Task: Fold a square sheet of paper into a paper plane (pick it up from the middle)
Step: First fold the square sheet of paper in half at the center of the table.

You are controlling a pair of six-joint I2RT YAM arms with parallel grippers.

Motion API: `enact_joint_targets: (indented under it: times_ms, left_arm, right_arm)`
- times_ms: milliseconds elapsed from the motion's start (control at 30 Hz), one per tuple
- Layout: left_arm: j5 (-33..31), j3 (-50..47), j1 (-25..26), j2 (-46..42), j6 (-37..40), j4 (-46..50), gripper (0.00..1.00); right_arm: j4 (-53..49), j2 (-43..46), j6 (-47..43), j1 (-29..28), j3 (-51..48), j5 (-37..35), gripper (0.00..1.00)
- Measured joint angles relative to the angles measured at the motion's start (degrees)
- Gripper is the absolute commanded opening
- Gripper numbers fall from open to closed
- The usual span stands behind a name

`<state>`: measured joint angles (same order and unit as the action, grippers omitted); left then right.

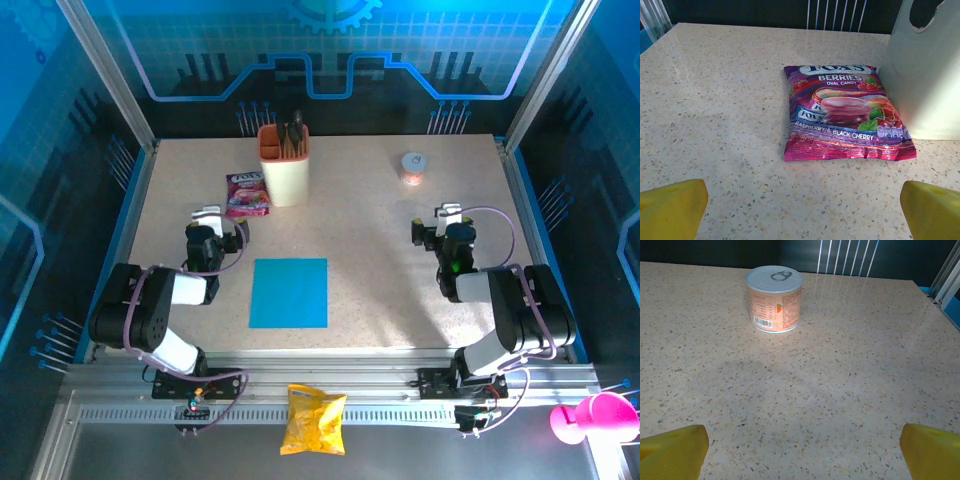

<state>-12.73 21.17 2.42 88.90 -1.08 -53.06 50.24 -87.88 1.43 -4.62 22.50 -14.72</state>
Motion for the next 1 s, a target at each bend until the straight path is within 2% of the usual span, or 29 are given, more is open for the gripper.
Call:
enact_joint_targets:
  times_ms: [1000]
  left_arm:
    - [0.15,0.0,-0.46,0.0,-0.07,0.0,1.0]
  right_arm:
    - [-0.02,0.0,0.0,-0.63,0.0,-0.28,0.99]
